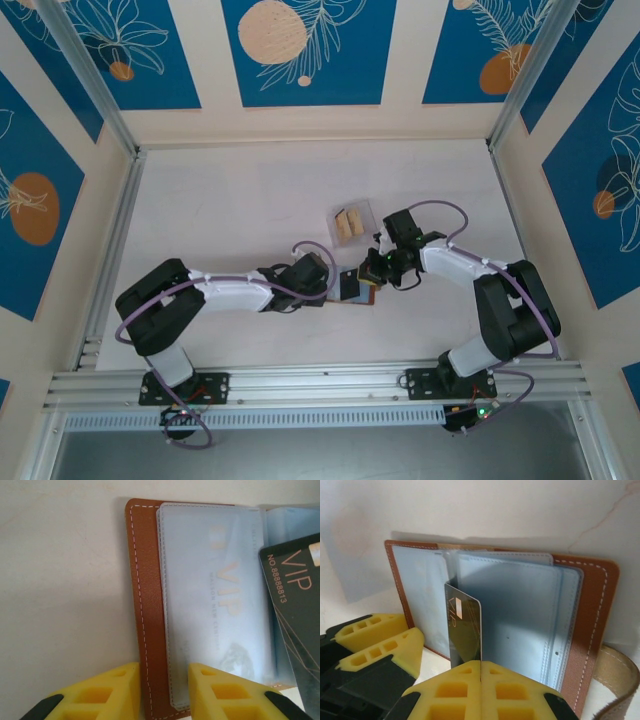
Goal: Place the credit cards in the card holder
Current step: Insert the credit card into the card slot.
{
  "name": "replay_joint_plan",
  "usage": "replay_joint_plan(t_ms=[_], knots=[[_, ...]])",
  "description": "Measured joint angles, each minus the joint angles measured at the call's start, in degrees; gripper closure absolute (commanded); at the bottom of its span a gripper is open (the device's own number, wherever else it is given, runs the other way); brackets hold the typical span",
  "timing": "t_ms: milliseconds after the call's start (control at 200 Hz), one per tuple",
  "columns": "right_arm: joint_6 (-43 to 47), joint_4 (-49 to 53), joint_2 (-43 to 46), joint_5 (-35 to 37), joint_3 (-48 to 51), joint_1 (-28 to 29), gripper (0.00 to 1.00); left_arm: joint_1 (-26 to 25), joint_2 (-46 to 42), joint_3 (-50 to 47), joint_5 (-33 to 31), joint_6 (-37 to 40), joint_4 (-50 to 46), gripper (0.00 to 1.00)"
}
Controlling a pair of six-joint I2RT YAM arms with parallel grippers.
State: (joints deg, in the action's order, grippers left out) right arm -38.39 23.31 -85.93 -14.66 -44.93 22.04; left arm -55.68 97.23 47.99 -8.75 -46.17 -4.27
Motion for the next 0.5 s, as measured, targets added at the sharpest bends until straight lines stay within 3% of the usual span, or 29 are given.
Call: replay_joint_plan(t_ms=[500], knots=[[0.0,0.1,0.2,-0.2,0.4,-0.1,1.00,-0.1,0.0,0.0,-0.1,0.0,0.0,0.70]])
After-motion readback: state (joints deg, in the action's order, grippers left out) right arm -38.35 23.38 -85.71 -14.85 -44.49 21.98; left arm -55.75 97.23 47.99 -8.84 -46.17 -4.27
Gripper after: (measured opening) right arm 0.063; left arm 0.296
